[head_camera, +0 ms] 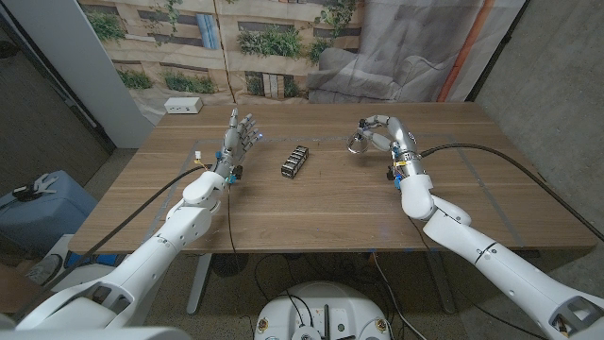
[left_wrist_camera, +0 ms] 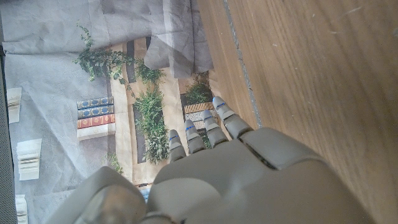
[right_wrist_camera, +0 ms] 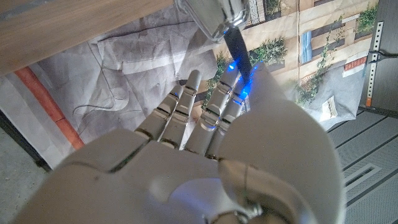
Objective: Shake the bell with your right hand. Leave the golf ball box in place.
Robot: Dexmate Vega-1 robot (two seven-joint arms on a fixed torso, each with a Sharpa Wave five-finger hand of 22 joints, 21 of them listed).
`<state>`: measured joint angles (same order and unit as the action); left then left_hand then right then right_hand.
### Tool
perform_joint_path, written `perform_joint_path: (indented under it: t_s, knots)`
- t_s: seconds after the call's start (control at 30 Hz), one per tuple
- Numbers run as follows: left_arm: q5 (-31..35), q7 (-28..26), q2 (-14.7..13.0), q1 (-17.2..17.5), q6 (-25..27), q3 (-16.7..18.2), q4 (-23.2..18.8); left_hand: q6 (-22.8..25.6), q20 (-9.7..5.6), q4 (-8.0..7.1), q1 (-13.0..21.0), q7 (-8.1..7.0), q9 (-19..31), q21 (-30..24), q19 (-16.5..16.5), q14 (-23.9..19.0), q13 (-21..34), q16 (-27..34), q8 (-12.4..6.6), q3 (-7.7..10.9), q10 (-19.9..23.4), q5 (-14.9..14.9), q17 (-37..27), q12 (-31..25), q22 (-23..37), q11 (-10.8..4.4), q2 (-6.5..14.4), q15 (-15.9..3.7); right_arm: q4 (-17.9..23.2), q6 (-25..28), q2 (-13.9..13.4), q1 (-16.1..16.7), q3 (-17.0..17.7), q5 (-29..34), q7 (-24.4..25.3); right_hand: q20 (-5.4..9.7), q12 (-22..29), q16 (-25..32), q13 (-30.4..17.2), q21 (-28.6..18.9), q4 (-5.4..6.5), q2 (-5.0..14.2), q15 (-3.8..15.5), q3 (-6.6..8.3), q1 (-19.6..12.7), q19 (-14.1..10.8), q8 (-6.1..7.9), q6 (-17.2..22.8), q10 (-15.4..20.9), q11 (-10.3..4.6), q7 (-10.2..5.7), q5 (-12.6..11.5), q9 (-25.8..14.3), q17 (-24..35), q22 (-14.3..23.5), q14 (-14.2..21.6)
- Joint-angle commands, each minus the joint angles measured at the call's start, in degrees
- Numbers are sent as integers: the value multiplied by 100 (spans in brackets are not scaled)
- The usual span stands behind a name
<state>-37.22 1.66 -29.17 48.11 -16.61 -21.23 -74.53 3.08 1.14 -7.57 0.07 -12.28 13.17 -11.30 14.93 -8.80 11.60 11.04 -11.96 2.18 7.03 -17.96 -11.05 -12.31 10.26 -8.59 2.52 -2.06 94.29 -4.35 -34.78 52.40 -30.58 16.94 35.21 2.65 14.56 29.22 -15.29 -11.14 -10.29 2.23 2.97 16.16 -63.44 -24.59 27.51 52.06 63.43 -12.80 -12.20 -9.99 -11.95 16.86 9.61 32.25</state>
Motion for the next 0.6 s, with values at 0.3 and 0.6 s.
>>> perform_joint_path:
  t_s: [0.3, 0.6]
  knots:
    - [1, -1, 2, -1, 1, -1, 3, 1, 6, -40, 9, -45, 25, -40, 47, -52, 28, 33, -33, -1, 19, -36, -26, -33, 32, -24, 58, -558, -6, 199, 71, 15, -3, 205, 197, 339, 2, 42, -55, -16, 121, -11, 928, -112, -72, -93, -25, -15, -31, 15, 9, -39, -20, 67, 18, -5]
    - [1, -1, 2, 0, 1, -1, 2, 1, 8, -40, 10, -45, 25, -40, 48, -47, 28, 31, -33, 0, 18, -36, -26, -32, 32, -34, 58, -560, 154, 166, 72, 112, 159, -310, -109, 326, 10, -3, -45, -10, 354, 164, 901, -222, 303, -93, -6, 49, 35, 22, 17, -22, -32, 32, 21, 62]
